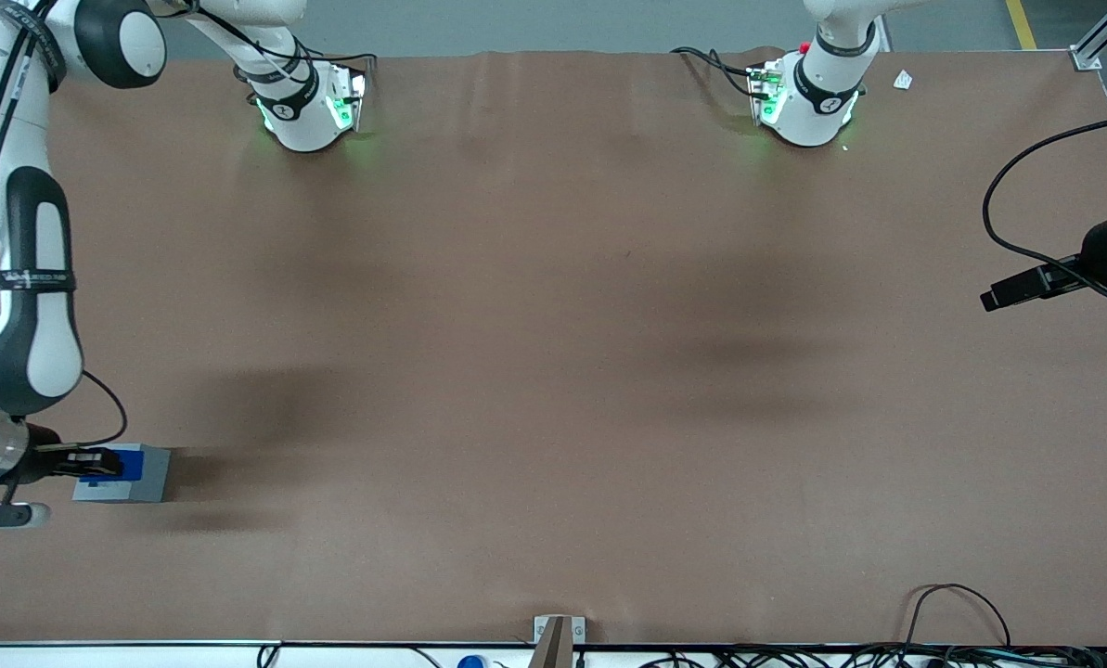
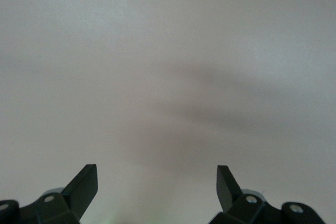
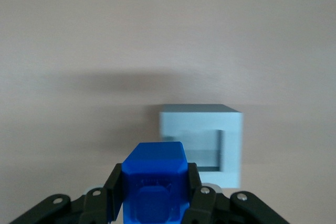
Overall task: Insert blue part into gray base with right arm
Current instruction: 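Lift the blue block and carry it over the gray base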
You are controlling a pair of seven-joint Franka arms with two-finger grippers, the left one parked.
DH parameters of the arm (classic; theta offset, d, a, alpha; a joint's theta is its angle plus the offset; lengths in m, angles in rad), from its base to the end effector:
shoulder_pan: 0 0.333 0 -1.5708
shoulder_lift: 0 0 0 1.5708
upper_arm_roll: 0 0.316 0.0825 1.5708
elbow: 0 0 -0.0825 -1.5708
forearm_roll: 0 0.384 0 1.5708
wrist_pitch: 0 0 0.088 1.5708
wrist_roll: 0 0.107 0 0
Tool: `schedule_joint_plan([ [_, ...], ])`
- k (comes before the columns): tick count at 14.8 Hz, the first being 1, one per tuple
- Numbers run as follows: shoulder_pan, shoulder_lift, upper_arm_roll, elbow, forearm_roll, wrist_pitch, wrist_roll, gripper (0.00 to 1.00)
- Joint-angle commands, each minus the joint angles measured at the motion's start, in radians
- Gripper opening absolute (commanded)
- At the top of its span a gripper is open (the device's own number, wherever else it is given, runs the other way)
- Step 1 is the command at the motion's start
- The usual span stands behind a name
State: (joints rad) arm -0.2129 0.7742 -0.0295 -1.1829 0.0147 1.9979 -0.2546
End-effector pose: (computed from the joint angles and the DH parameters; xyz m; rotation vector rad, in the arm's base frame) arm 0.7385 -0.1752 0.3298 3.1241 0.0238 0.0596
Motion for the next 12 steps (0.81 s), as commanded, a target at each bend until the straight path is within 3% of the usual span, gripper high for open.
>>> schedule_joint_plan([
  [1, -0.045, 0.008, 0.019, 0.000, 0.014, 0.033, -0.031, 0.00],
  [12, -0.051, 0.033, 0.017, -0.009, 0.037, 0.094, -0.032, 0.00],
])
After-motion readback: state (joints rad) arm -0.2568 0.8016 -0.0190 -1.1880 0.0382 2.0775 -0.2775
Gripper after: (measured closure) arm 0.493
